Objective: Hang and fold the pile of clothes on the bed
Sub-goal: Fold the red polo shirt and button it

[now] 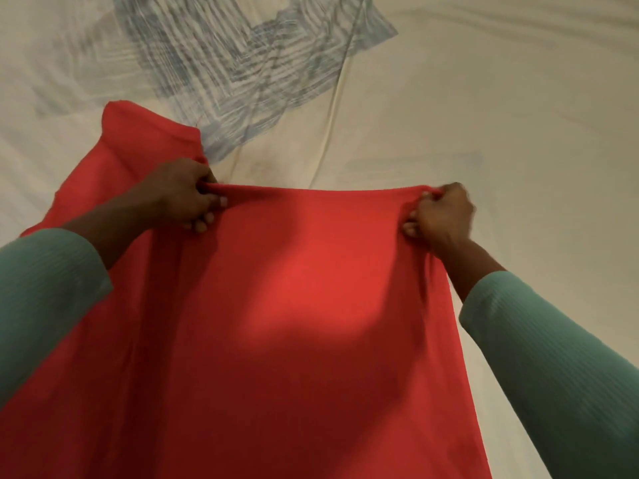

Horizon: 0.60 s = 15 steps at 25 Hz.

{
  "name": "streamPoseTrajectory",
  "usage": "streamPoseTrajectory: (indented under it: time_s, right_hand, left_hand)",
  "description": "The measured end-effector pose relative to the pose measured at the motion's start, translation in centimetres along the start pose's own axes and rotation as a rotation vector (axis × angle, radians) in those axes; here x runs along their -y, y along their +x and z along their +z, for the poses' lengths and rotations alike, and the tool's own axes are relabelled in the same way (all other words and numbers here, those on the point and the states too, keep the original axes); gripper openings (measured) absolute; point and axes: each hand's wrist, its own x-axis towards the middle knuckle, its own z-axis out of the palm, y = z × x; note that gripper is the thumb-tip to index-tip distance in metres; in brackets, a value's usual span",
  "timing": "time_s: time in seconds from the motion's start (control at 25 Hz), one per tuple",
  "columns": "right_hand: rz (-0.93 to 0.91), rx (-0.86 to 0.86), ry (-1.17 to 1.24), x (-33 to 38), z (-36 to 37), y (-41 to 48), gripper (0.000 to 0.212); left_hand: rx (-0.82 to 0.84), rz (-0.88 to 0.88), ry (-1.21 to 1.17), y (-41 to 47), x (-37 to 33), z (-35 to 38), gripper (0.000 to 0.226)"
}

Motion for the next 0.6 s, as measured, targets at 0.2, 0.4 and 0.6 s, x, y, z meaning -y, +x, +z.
streamPoseTrajectory:
  time_s: [0.2, 0.4, 0.6]
  right_hand:
    - [-0.017, -0.274, -0.308, 0.9, -0.4, -1.0, 0.041]
    - [-0.732, 0.056, -0.135, 4.3, 11.4, -9.5, 0.033]
    - [-0.795, 0.317, -0.333, 12.7, 22.4, -12.5, 0.058]
  left_hand:
    - [-0.184, 0.155, -0.079, -0.2, 0.3, 1.3, 0.016]
    - [-0.894, 0.027, -0.119, -1.8, 5.1, -1.0, 0.037]
    - [-0.667, -0.287, 0.099, 0.2, 10.0, -5.9, 0.058]
